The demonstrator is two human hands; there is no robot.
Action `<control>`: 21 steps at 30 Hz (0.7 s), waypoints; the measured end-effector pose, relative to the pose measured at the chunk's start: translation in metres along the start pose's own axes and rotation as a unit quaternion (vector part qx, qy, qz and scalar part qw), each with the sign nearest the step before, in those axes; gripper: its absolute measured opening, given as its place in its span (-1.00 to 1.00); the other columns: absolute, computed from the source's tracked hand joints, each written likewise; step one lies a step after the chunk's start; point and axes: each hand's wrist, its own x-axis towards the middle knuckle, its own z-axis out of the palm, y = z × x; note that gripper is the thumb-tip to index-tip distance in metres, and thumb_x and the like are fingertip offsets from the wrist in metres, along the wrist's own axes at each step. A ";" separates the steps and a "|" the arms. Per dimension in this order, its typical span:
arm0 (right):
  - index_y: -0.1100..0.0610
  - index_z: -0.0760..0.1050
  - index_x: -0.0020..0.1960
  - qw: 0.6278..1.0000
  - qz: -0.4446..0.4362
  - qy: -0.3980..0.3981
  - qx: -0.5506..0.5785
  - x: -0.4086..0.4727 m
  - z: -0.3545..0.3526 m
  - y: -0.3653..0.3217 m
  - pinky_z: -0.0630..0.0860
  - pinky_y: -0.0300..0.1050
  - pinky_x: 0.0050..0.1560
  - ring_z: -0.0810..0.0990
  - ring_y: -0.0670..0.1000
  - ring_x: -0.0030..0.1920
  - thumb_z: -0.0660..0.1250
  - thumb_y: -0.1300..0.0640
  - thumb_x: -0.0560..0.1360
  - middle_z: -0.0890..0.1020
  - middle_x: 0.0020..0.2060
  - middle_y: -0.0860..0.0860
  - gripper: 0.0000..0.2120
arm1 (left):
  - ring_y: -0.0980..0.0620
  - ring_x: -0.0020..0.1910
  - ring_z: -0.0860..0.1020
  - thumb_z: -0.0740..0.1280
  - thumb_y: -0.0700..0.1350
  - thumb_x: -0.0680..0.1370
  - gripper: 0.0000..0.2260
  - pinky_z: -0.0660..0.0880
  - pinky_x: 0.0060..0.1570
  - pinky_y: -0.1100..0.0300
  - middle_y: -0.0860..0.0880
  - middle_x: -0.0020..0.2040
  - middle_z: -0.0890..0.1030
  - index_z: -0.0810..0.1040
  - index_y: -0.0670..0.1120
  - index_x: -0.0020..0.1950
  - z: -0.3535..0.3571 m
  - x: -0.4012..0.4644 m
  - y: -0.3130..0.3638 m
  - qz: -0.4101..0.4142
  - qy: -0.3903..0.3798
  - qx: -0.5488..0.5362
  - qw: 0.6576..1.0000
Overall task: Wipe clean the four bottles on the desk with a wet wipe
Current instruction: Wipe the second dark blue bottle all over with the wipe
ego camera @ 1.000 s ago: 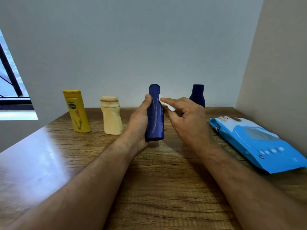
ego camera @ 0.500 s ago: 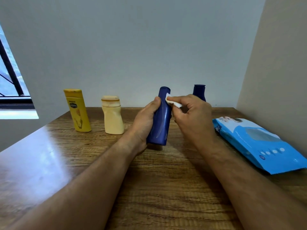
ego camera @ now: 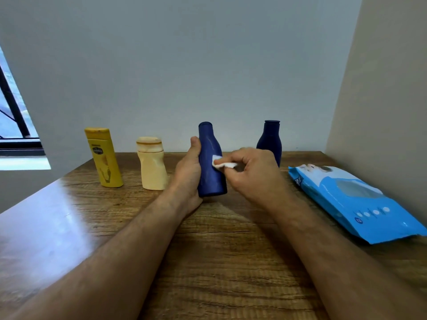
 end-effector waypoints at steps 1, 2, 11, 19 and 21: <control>-0.04 0.68 0.04 1.000 0.004 0.030 0.002 0.002 0.000 0.001 0.51 -0.36 -0.23 0.58 -0.19 -0.21 0.40 0.14 0.51 0.62 -0.16 -0.15 -0.84 | -0.07 -0.10 0.64 0.18 0.24 0.64 -0.53 0.58 0.08 -0.03 -0.13 -0.04 0.68 0.59 -0.11 0.22 0.000 0.000 -0.001 -0.009 -0.010 -0.006 1.000; -0.04 0.68 0.06 0.999 0.006 0.054 0.008 0.004 0.000 0.002 0.57 -0.29 -0.18 0.59 -0.16 -0.18 0.40 0.15 0.51 0.62 -0.13 -0.13 -0.83 | -0.05 -0.12 0.64 0.17 0.20 0.66 -0.57 0.57 0.02 0.01 -0.12 -0.06 0.68 0.60 -0.11 0.20 0.001 0.000 -0.003 -0.014 -0.023 -0.008 1.000; 0.10 0.71 -0.16 0.996 0.038 -0.060 0.060 -0.002 -0.007 -0.004 0.48 -0.39 -0.41 0.57 -0.21 -0.44 0.47 0.23 0.44 0.67 -0.31 -0.07 -0.94 | -0.10 -0.13 0.58 0.21 0.11 0.62 -0.62 0.55 -0.01 -0.03 -0.18 -0.01 0.58 0.54 -0.16 0.23 -0.002 0.000 0.000 0.001 0.001 -0.057 0.998; 0.00 0.69 -0.04 0.998 0.042 -0.006 0.044 0.001 -0.001 0.001 0.51 -0.38 -0.33 0.60 -0.20 -0.31 0.43 0.15 0.49 0.65 -0.17 -0.12 -0.90 | -0.06 -0.19 0.62 0.18 0.11 0.64 -0.62 0.60 -0.13 0.04 -0.13 -0.10 0.63 0.54 -0.15 0.24 -0.005 0.001 0.000 -0.022 -0.036 -0.074 0.996; -0.03 0.67 0.03 0.997 0.041 0.046 0.053 0.004 0.000 0.004 0.59 -0.30 -0.24 0.62 -0.13 -0.20 0.39 0.15 0.52 0.63 -0.07 -0.10 -0.86 | -0.04 -0.21 0.62 0.16 0.08 0.65 -0.65 0.61 -0.18 0.06 -0.12 -0.12 0.65 0.55 -0.15 0.20 -0.002 -0.003 -0.002 -0.032 -0.062 -0.054 0.996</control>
